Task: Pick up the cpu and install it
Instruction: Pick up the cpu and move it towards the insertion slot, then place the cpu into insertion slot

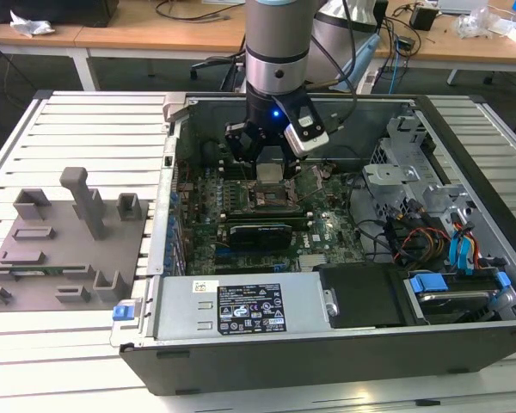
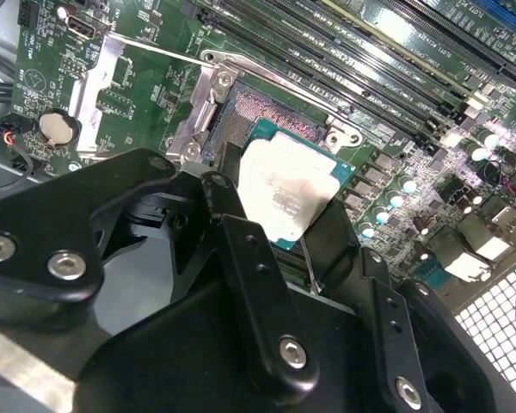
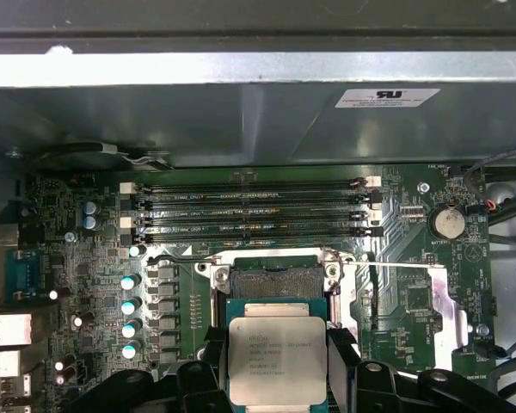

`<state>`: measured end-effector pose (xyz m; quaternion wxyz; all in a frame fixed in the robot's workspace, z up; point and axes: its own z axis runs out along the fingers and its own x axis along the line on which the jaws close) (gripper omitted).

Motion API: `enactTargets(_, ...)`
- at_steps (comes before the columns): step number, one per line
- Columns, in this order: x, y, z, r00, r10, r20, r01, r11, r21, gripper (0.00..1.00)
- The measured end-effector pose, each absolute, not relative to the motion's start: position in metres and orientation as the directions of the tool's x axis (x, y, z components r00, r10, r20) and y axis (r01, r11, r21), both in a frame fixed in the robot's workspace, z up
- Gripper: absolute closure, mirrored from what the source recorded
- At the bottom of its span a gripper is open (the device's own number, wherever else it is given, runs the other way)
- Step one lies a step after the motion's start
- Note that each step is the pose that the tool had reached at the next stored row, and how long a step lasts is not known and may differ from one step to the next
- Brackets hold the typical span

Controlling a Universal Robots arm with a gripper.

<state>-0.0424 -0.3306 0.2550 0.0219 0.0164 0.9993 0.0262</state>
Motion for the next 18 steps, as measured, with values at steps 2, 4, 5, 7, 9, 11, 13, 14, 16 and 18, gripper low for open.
enactTargets(2,-0.0424,-0.3306,0.2548,-0.999,0.034,-0.043,0.032,0.998,0.053,0.45)
enactTargets(4,-0.0424,-0.3306,0.2546,-0.999,0.034,-0.043,0.032,0.998,0.053,0.45)
enactTargets(5,-0.0424,-0.3306,0.2546,-0.999,0.034,-0.043,0.032,0.998,0.053,0.45)
enactTargets(7,-0.0424,-0.3305,0.2544,-0.999,0.034,-0.043,0.032,0.998,0.053,0.45)
enactTargets(9,-0.0424,-0.3305,0.2543,-0.999,0.034,-0.043,0.032,0.998,0.053,0.45)
enactTargets(11,-0.0424,-0.3305,0.2542,-0.998,0.034,-0.043,0.032,0.998,0.053,0.45)
enactTargets(13,-0.0424,-0.3305,0.2541,-0.999,0.034,-0.043,0.032,0.998,0.053,0.45)
enactTargets(14,-0.0424,-0.3305,0.2540,-0.998,0.035,-0.043,0.032,0.998,0.053,0.45)
enactTargets(16,-0.0424,-0.3305,0.2538,-0.993,0.113,-0.043,0.110,0.992,0.053,0.45)
enactTargets(18,-0.0424,-0.3305,0.2536,-0.985,0.167,-0.043,0.165,0.985,0.053,0.45)
